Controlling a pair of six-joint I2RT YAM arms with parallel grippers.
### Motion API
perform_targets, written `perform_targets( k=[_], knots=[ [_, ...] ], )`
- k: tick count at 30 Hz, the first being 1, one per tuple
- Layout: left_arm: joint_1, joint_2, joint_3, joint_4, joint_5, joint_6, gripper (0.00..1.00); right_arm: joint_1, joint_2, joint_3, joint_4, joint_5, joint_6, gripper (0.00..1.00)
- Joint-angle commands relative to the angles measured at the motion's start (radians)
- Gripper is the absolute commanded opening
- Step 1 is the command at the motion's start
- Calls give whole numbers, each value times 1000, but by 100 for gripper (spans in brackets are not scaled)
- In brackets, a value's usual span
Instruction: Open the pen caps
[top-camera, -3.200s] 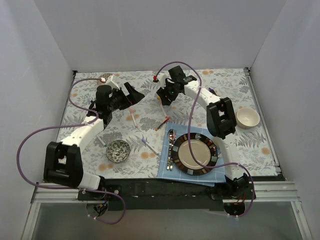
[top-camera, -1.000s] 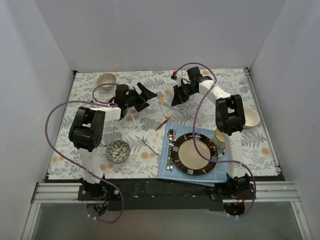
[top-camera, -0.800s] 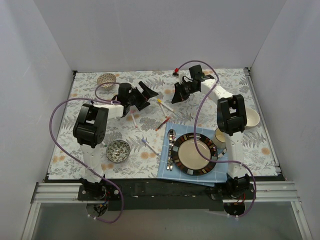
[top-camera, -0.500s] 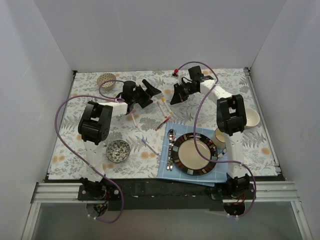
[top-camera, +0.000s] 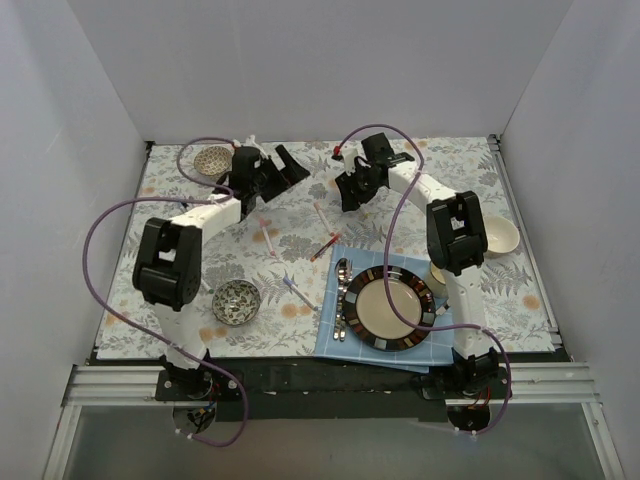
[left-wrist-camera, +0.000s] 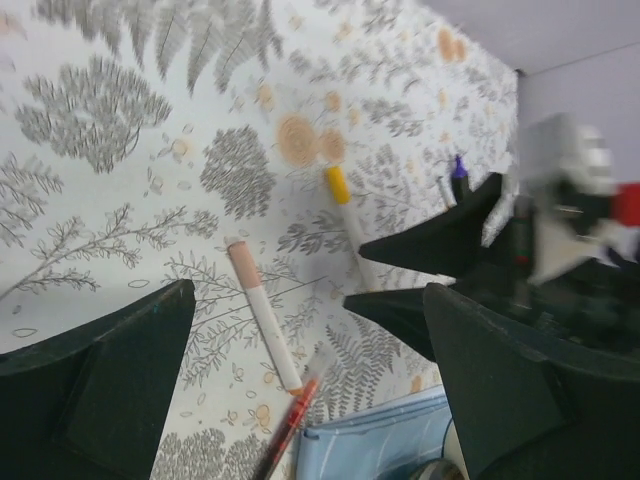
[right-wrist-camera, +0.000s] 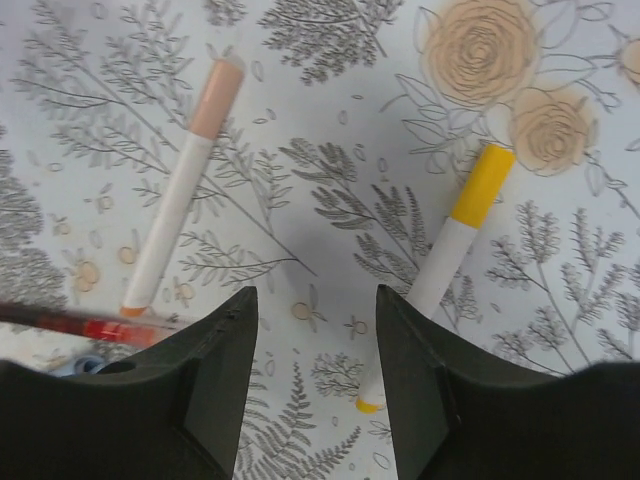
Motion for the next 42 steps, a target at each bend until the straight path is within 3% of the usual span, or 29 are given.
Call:
perform_targets(
  k=[1,7,17,22,26,31,36,42],
  knots=[
    [27,-278,-16,-81,-71,174,98,15,-48,41,17,264,-82,58],
    [43,-519,-198,-41,-46,213,98,26,16,107,-26,393,-131,59],
    [48,-694,-384,-79,-31,285,98,1,110,163,-112,510,-178,56],
    [48,-742,-419,-78,-43,300,98,-62,130,186,-143,472,-170,56],
    [50,-747,-415,-76,-40,303,98,-86,121,164,-172,354,-185,54],
    [53,-751,-415,-78,-35,303,98,-86,-11,41,-72,286,-193,55],
    [53,-753,-415,-76,-31,305,98,-143,-22,136,-77,281,-164,56],
    [53,-754,-416,-76,-32,309,98,-234,85,268,-98,274,-95,57]
  ],
)
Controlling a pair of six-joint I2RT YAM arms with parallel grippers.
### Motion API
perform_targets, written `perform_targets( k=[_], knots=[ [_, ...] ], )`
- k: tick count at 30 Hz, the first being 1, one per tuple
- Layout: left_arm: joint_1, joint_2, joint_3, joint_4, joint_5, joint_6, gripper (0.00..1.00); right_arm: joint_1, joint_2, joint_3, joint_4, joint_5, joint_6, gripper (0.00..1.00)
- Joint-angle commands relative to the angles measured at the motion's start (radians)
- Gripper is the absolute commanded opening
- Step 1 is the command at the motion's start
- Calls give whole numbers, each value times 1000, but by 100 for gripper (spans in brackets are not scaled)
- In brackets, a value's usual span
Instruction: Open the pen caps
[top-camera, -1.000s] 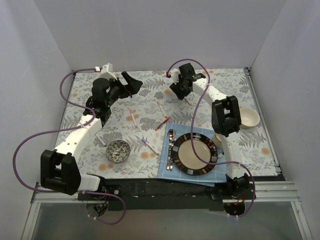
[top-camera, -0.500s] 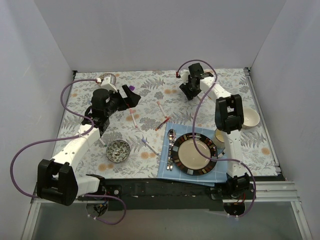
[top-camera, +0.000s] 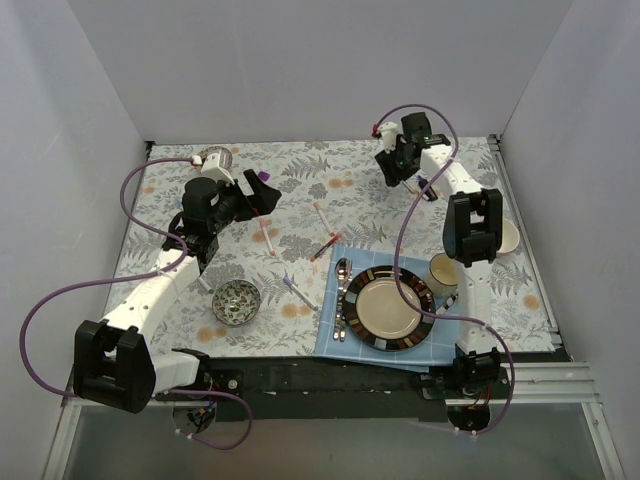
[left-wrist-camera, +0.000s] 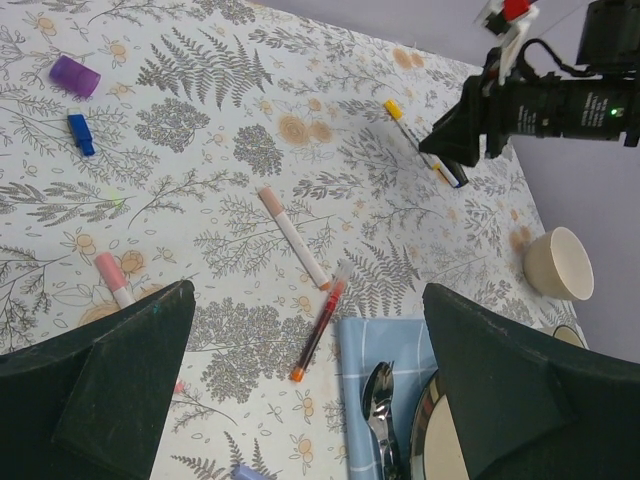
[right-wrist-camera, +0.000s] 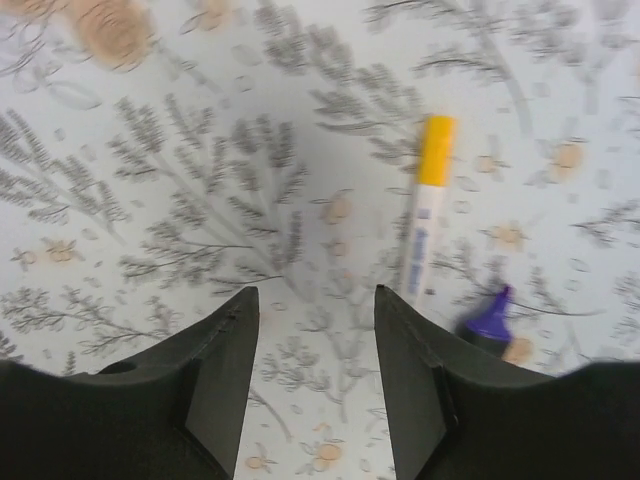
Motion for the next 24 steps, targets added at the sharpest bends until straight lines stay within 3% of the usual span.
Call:
perform_targets(
  k=[1,24],
  knots=[
    [5,-28,6,5,7,23,98,-83,46,113,11,-22,55,57],
    [7,14,5,5,18,21,98,-111,197,222,-20,-157,23,51]
  ],
)
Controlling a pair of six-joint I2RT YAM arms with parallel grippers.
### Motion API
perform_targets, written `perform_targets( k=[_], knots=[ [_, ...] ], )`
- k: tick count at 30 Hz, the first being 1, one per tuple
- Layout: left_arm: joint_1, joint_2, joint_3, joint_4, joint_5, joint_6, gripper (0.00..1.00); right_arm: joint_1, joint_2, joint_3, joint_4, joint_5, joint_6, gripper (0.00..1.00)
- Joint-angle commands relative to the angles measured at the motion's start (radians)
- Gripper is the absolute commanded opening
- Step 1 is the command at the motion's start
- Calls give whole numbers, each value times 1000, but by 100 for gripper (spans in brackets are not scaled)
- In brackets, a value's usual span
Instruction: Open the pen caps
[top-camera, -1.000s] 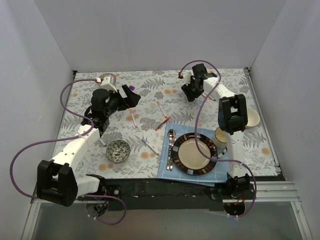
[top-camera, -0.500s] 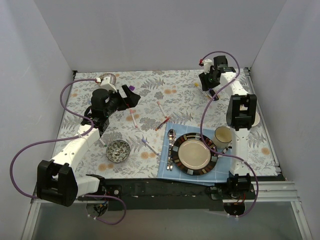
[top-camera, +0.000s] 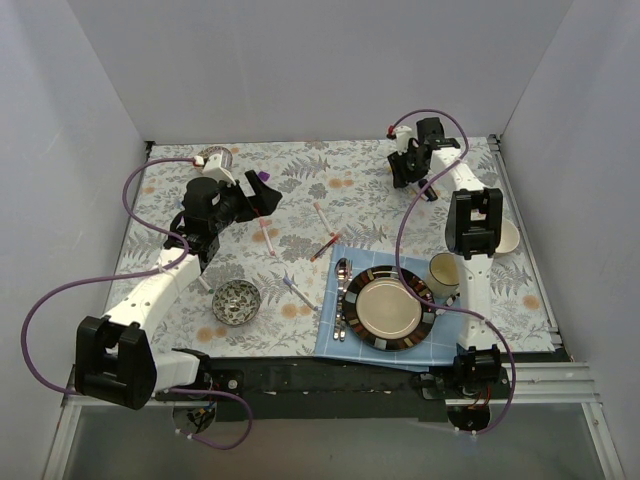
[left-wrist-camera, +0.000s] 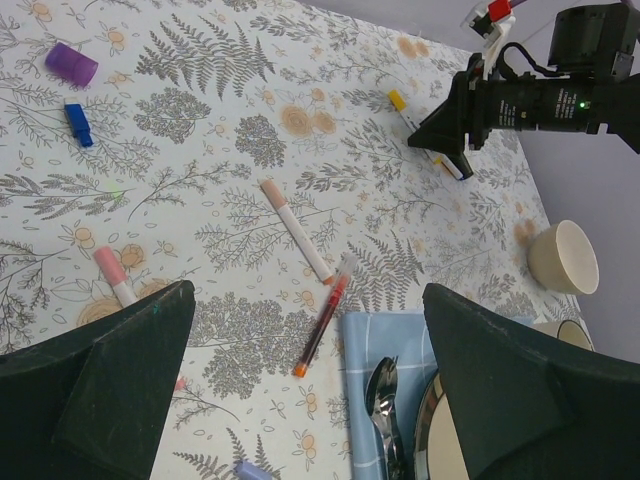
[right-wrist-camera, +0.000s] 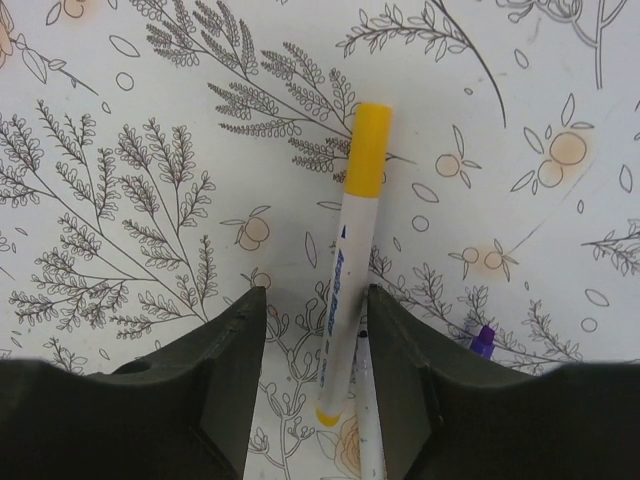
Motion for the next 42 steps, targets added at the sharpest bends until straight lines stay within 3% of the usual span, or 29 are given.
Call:
perform_targets(
  k=[1,6,16,23,30,34,42],
  knots=[
    [7,-5,3,5,7,16,98,3,49,83,-29,-35,-25,50],
    [7,4,2,13,24,6,98,9,64,77,-78,-41,-60,37],
    [8,12,-4,30,70,-21,98,141,17,-43,-195,130,-158,1],
    [29,76,-34,89,203,-140,98,191,-107,-218,-198,72,-140,1],
    [63,291,-89,376,407,-488,98,198,-208,-305,-154,-195,-24,1],
    [59,372,-87,473,407,-614,98,196,-233,-327,-121,-284,13,1],
    [-9,518,-9,505,346,-654,98,194,-236,-322,-103,-419,56,1]
  ],
)
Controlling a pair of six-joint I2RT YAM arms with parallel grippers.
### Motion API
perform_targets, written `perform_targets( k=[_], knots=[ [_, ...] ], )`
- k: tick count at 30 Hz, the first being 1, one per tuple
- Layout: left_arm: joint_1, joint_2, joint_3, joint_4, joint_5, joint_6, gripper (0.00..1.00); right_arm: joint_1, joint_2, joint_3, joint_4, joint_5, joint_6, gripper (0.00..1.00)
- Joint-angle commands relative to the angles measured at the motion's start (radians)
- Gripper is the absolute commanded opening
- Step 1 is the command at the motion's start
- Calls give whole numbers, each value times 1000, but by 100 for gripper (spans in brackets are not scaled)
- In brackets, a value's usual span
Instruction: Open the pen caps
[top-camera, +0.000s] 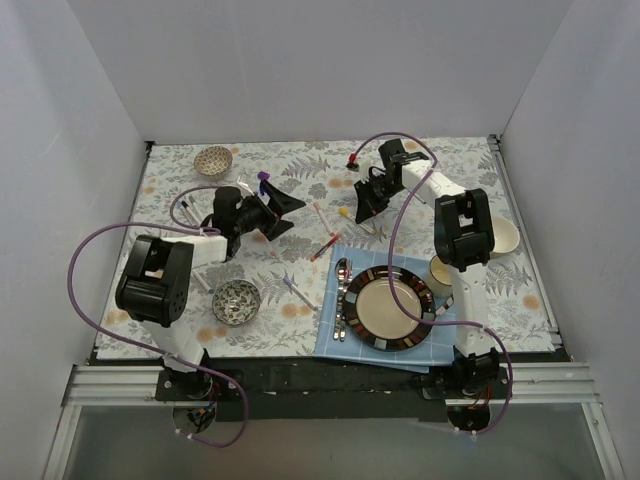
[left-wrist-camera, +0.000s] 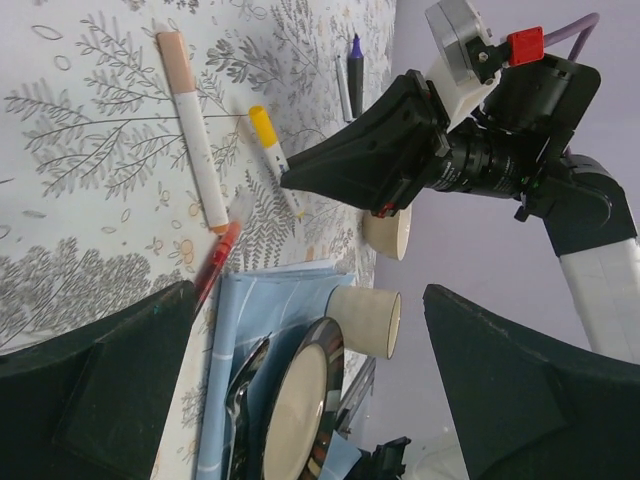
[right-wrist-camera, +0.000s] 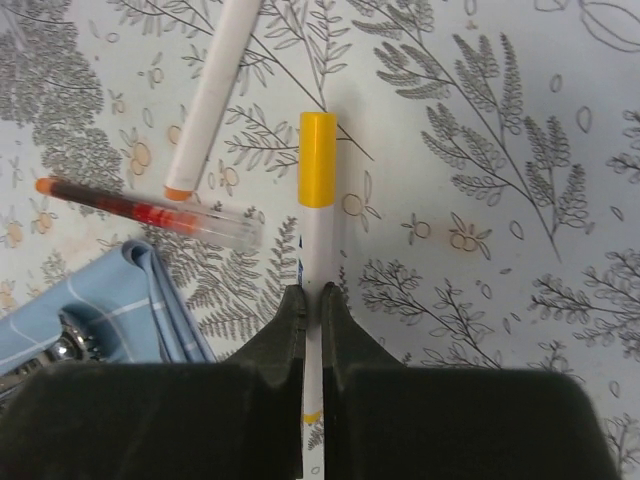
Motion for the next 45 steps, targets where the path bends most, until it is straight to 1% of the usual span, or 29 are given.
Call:
perform_targets(
  k=[1,4,10,14,18,23,24,25,26,28,34,36,37,39,41,44,45],
  knots=[
    [-45,70,81,66,-19,-55,98,1,-50,0,0,-138,40,1],
    [-71,125,141,59,-37,-54,97,-1,-58,3,2,-187,48,1],
    [-116,217,254,-29,-99,-11,96,-1,-92,-17,17,-298,79,1],
    [-122,269,311,-12,-105,-23,88,-1,-107,-35,31,-364,100,1],
    [-139,314,375,-64,-132,-3,86,1,-107,-42,32,-402,108,1],
    [-157,346,414,-79,-139,7,78,-1,-106,-49,35,-425,114,1],
    [-160,346,420,-76,-137,6,76,1,-104,-49,37,-427,114,1],
    [-162,347,419,-72,-137,3,71,1,-104,-49,38,-427,115,1],
    [-167,350,419,-61,-137,1,70,1,-103,-51,43,-428,115,1],
    [-173,354,417,-56,-134,-6,67,1,-99,-51,43,-427,117,1],
    [-194,351,417,-55,-139,-11,64,2,-103,-54,51,-428,122,1],
    [-199,344,417,-53,-145,-14,58,2,-106,-60,55,-425,128,1],
    [-199,343,415,-49,-148,-17,57,1,-106,-61,60,-425,129,1],
    [-202,337,415,-47,-156,-20,53,1,-107,-65,63,-427,132,1],
    [-203,335,419,-44,-157,-23,51,1,-106,-66,66,-427,134,1],
    [-205,334,417,-35,-154,-32,39,2,-109,-71,68,-425,135,1],
    [-207,334,414,-29,-148,-33,32,1,-109,-72,71,-424,137,1]
  ],
)
